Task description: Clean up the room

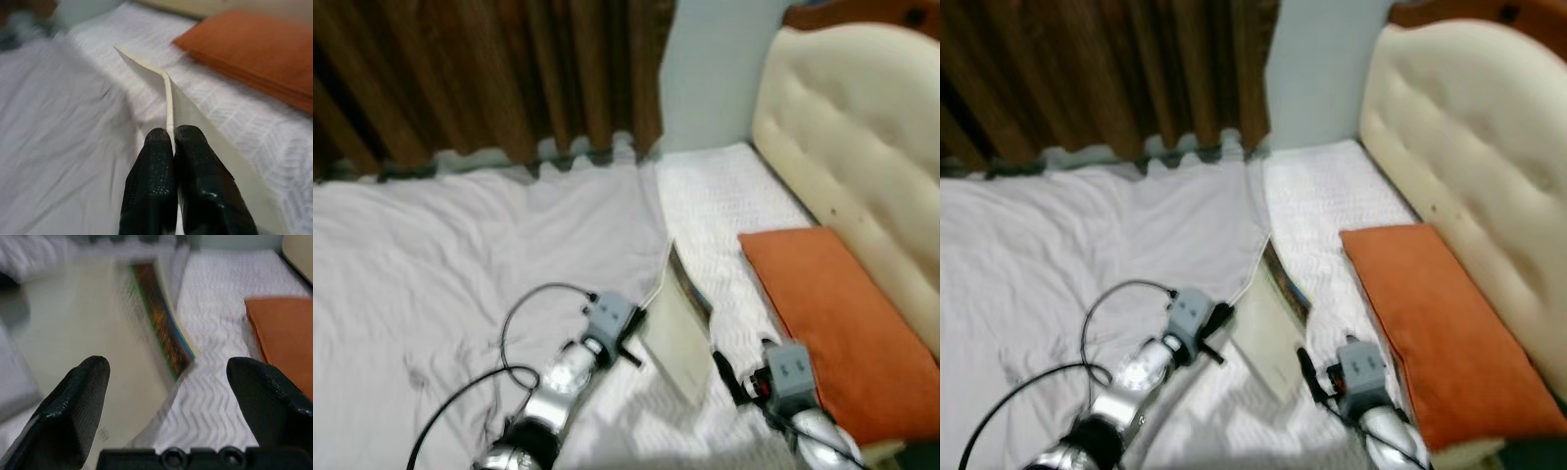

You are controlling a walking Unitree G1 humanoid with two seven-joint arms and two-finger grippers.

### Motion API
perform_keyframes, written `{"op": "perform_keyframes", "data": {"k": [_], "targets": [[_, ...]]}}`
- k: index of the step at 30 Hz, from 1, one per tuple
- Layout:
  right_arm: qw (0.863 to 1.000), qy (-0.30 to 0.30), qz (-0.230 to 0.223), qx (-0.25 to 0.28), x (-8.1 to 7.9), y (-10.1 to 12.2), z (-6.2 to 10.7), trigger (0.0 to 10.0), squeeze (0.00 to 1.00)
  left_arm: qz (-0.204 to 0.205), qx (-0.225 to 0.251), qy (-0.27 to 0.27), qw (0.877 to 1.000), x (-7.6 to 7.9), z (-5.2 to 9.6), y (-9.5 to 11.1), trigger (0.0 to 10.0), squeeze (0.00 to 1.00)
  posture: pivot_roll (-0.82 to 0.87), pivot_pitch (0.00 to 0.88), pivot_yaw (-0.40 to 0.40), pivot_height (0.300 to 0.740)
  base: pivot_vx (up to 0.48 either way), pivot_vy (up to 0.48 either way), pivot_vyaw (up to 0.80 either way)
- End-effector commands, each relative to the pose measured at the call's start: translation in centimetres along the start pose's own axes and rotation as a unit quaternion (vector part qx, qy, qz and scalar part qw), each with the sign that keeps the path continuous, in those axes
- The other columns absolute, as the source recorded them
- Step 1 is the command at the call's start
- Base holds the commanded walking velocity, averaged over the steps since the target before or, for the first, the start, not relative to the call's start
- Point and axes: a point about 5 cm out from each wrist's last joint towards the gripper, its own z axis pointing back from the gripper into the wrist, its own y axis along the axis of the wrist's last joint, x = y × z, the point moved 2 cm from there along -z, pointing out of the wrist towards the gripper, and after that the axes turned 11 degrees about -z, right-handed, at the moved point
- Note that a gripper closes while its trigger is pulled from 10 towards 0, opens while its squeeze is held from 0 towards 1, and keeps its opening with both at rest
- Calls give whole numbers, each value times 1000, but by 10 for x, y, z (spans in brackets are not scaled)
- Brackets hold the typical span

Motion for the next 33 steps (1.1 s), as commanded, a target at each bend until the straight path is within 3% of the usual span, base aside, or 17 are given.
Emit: {"op": "perform_keyframes", "data": {"k": [1, 11, 21, 24, 26, 28, 31, 32, 33], "targets": [[1000, -8, 4, -16, 6, -7, 6, 10000, 0, 0, 11, 17, 1000, -4, -4, 9, 10000, 0, -235, 76, 54, 740, 255, -405, 0], [1000, -2, 5, -19, 5, -8, 5, 10000, 0, -12, -4, 34, 999, -16, -5, 7, 10000, 0, -233, 72, 53, 740, 260, -400, 0], [1000, -1, 5, -20, 4, -10, 6, 10000, 0, -23, 3, 20, 1000, -19, -7, 12, 10000, 0, -242, 68, 61, 740, 261, -400, 0], [1000, 0, 5, -21, 3, -11, 7, 10000, 0, -30, 37, -11, 999, -12, -13, 28, 10000, 0, -248, 70, 63, 740, 261, -399, 0], [1000, 1, 5, -24, 3, -13, 9, 10000, 0, -34, 99, -47, 993, -7, -31, 72, 10000, 0, -246, 80, 54, 740, 0, 0, 0], [1000, 3, 4, -27, 2, -13, 11, 10000, 0, -18, 132, -47, 990, -8, -40, 95, 10000, 0, -247, 97, 40, 740, 0, 0, 0], [999, 14, 8, -36, -1, -17, 16, 10000, 0, 36, 187, -9, 982, -22, -48, 132, 10000, 0, -262, 112, 33, 740, 0, 0, 0], [999, 19, 12, -39, -3, -18, 19, 10000, 0, 66, 206, 10, 976, -32, -49, 143, 10000, 0, -274, 117, 33, 740, 0, 0, 0], [999, 22, 17, -43, -3, -18, 24, 10000, 0, 121, 211, 52, 968, -53, -46, 141, 10000, 0, -288, 126, 31, 740, 0, 0, 0]]}}
